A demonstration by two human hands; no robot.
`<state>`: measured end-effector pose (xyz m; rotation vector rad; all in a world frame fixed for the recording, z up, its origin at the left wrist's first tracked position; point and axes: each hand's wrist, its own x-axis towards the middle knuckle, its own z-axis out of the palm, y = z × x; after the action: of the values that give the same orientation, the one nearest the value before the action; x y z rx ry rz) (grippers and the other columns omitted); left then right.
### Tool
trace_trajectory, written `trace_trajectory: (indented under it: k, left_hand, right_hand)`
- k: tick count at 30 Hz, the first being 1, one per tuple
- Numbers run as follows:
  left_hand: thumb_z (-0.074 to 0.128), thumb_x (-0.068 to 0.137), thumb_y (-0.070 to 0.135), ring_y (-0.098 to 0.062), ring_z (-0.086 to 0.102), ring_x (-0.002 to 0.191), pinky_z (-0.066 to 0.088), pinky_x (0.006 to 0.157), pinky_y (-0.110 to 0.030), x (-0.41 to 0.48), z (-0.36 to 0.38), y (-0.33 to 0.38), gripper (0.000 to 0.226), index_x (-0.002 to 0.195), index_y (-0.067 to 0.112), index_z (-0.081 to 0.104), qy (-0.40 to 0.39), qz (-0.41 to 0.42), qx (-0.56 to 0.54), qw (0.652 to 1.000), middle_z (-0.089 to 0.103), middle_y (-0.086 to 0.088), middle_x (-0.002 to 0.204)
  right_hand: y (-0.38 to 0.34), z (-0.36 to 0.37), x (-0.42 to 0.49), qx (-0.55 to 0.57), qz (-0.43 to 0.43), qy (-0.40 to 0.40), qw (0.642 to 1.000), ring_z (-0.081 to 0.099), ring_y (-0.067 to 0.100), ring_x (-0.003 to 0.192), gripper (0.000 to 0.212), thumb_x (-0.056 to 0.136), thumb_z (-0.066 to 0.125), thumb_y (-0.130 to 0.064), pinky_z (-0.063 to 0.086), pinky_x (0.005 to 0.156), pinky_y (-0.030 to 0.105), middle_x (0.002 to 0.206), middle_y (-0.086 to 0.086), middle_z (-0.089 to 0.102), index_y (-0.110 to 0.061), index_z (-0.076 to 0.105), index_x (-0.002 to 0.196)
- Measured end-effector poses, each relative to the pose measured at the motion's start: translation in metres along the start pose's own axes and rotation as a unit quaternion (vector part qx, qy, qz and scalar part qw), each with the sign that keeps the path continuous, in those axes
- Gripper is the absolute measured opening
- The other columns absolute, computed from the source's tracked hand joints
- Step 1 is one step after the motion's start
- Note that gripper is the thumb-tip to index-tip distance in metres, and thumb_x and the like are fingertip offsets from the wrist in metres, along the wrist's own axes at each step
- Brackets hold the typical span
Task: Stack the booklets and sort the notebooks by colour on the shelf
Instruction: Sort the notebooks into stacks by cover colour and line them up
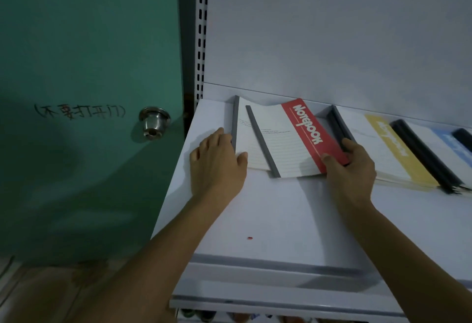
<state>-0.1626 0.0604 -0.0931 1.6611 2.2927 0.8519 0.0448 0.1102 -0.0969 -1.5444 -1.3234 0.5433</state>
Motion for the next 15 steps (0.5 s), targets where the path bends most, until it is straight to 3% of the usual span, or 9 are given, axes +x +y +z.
trace_trajectory:
  k: [3, 4, 6, 8, 11, 15]
  left_hand:
    - [0.056, 0.092, 0.022, -0.022, 0.056, 0.105, 0.039, 0.099, -0.038, -0.001, -0.006, 0.001, 0.033, 0.123, 0.019, 0.043, 0.039, -0.008, -0.091, 0.995, 0.061, -0.002, 0.118]
    - [0.055, 0.092, 0.019, -0.022, 0.058, 0.094, 0.043, 0.092, -0.037, -0.002, -0.008, 0.001, 0.033, 0.122, 0.020, 0.042, 0.047, -0.017, -0.122, 0.991, 0.065, -0.002, 0.110]
    - [0.055, 0.093, 0.017, -0.019, 0.058, 0.082, 0.045, 0.078, -0.033, -0.003, -0.006, -0.001, 0.034, 0.123, 0.023, 0.041, 0.063, -0.032, -0.158, 0.985, 0.067, -0.001, 0.101]
    - [0.055, 0.093, 0.020, -0.019, 0.060, 0.081, 0.045, 0.072, -0.031, -0.005, -0.004, -0.002, 0.035, 0.125, 0.025, 0.042, 0.065, -0.029, -0.160, 0.985, 0.069, -0.001, 0.099]
    - [0.055, 0.094, 0.021, -0.021, 0.063, 0.089, 0.048, 0.076, -0.033, -0.006, -0.005, -0.002, 0.035, 0.127, 0.024, 0.048, 0.070, -0.027, -0.163, 0.984, 0.069, -0.002, 0.104]
    - [0.055, 0.094, 0.017, -0.023, 0.062, 0.095, 0.051, 0.082, -0.041, -0.016, -0.013, 0.002, 0.036, 0.129, 0.023, 0.047, 0.055, -0.007, -0.166, 0.985, 0.068, -0.004, 0.108]
  right_hand:
    - [-0.006, 0.000, 0.001, 0.006, -0.009, -0.006, 1.000, 0.056, 0.009, 0.095, 0.055, 0.089, 0.065, -0.028, 0.047, 0.073, 0.013, 0.125, 0.003, 0.059, -0.012, 0.045, 0.138]
    - [-0.005, 0.001, 0.000, 0.004, -0.007, -0.014, 1.000, 0.057, 0.009, 0.094, 0.059, 0.087, 0.067, -0.035, 0.050, 0.077, 0.018, 0.122, 0.001, 0.059, -0.013, 0.045, 0.138]
    - [-0.001, 0.004, -0.001, -0.005, -0.014, -0.031, 0.999, 0.060, 0.006, 0.088, 0.067, 0.082, 0.068, -0.046, 0.049, 0.071, 0.014, 0.111, -0.007, 0.058, -0.014, 0.048, 0.137]
    - [0.001, 0.005, 0.000, -0.021, -0.026, -0.044, 0.998, 0.061, 0.001, 0.079, 0.067, 0.079, 0.069, -0.051, 0.046, 0.064, 0.011, 0.103, -0.011, 0.059, -0.016, 0.051, 0.133]
    - [0.001, 0.007, 0.001, -0.046, -0.029, -0.065, 0.996, 0.064, 0.004, 0.079, 0.055, 0.079, 0.068, -0.050, 0.050, 0.065, 0.016, 0.101, -0.009, 0.064, -0.018, 0.057, 0.123]
    - [-0.010, 0.000, -0.013, -0.048, -0.021, -0.077, 0.996, 0.061, 0.010, 0.083, 0.041, 0.083, 0.068, -0.041, 0.052, 0.072, 0.023, 0.103, -0.005, 0.060, -0.019, 0.051, 0.113]
